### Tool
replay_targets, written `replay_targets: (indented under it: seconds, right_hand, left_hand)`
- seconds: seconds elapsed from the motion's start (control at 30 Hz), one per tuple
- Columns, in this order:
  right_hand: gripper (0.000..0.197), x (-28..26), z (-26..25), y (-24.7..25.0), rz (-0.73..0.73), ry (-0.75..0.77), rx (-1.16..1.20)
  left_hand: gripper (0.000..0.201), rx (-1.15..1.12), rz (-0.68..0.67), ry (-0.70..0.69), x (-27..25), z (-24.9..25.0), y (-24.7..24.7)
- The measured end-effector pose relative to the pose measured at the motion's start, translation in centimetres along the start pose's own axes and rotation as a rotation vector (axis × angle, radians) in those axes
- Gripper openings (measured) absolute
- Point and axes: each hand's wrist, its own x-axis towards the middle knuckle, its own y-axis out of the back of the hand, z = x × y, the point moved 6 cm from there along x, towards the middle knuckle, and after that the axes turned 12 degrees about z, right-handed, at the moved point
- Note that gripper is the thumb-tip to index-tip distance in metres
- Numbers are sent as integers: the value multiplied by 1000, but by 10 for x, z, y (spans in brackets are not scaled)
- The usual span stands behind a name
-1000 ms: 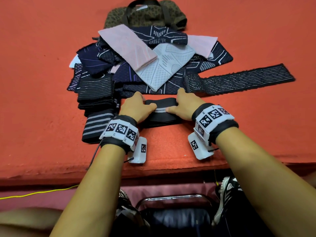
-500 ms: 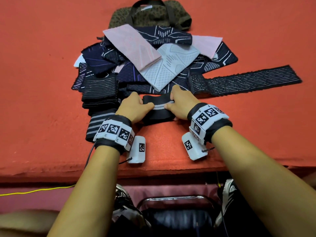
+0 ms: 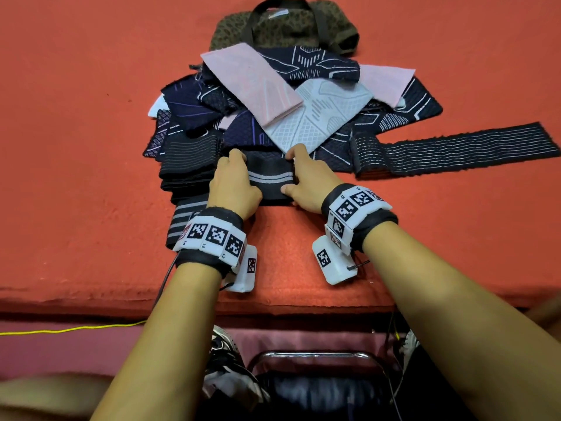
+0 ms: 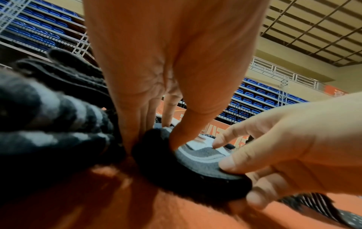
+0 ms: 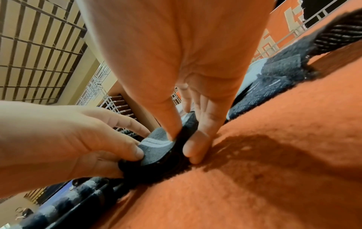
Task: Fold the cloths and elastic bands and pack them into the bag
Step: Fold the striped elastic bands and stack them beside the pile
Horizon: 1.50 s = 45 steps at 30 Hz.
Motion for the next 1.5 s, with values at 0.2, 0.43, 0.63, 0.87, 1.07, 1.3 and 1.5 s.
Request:
replay_targets:
  seconds: [0.2,0.43,0.63,0.87,1.07,1.3,1.5]
  right_hand:
    - [42,0,-2,-8,0,29,-11]
    - [34,0,-1,-10,-8,99,-80]
    - [45,-2,8,-10,-67,87,-153]
    - [38,-7,18,27,27,46,-223]
    - [17,-14,44,84,285,-9,-441]
    - [58,-29,99,77,22,-204,-528]
    - [72,-32,103,89,179,-256,-357]
  left_hand:
    - [33,-31,93,-76,1,5,2]
    - [31,7,-14,-194,1,17,-10]
    - [24,25,-97,-181,-1,17,-24]
    - [19,-63,-84,-168,2,29,-25]
    - [17,-164,-177,-228,-11,62,-42]
    - [11,-156,-269,-277,-22,75,-55]
    - [13,-153,-275,-277,-28,75,-54]
